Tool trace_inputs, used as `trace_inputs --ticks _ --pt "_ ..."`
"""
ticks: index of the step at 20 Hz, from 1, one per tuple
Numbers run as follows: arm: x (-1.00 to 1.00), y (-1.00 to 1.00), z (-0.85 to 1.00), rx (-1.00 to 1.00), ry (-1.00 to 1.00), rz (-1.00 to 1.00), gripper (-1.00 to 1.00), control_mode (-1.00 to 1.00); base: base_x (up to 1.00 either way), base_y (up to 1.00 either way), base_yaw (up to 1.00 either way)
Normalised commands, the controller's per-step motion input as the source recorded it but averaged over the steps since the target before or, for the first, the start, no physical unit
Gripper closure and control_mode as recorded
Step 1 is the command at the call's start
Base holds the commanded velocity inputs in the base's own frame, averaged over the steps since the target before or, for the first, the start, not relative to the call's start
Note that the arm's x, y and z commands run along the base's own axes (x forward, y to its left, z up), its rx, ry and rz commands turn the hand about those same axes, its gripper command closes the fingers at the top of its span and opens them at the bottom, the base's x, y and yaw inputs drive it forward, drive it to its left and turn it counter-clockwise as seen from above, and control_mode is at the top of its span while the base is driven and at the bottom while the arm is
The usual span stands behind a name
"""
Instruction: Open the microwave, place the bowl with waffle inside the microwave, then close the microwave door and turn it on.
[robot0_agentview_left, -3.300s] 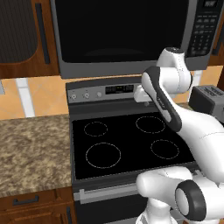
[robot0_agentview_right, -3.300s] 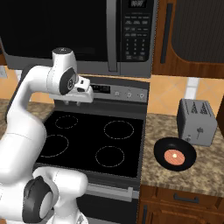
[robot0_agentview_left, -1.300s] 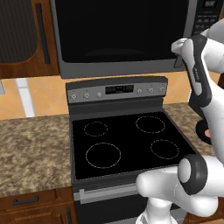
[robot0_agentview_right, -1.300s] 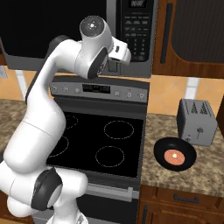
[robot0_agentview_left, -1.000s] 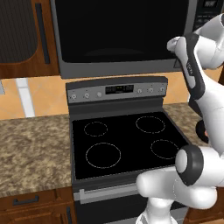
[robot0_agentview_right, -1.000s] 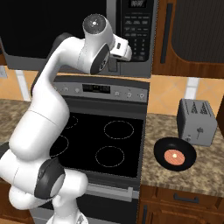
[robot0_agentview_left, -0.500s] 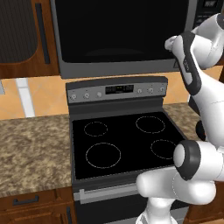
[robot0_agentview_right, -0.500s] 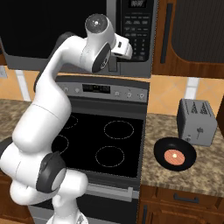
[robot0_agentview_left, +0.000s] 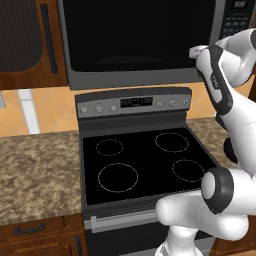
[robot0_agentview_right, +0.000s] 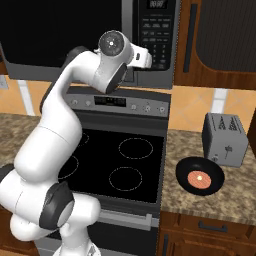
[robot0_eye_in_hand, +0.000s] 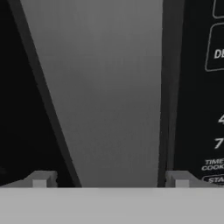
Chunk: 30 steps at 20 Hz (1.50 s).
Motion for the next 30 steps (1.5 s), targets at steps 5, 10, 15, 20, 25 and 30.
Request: trace_inputs --ticks 5,10,15,20,25,30 --pt "0.56 0.0 -0.33 0.0 -0.26 0.06 1.0 -1.0 0.0 0.0 0.0" --pt "0.63 0.01 -0.04 0.0 -0.1 0.05 1.0 -1.0 0.0 0.0 0.0" --pt "0.32 0.36 0.0 0.0 -0.11 0.12 1.0 -1.0 0.0 0.0 0.0" --pt "-0.01 0.85 0.0 0.0 -0.06 0.18 1.0 -1.0 0.0 0.0 0.0" --pt "-0.2 0.98 0.0 0.0 0.0 0.26 1.0 -1.0 0.0 0.0 0.0" --pt "-0.73 1.0 0.0 -0.02 0.0 0.29 1.0 -1.0 0.0 0.0 0.0"
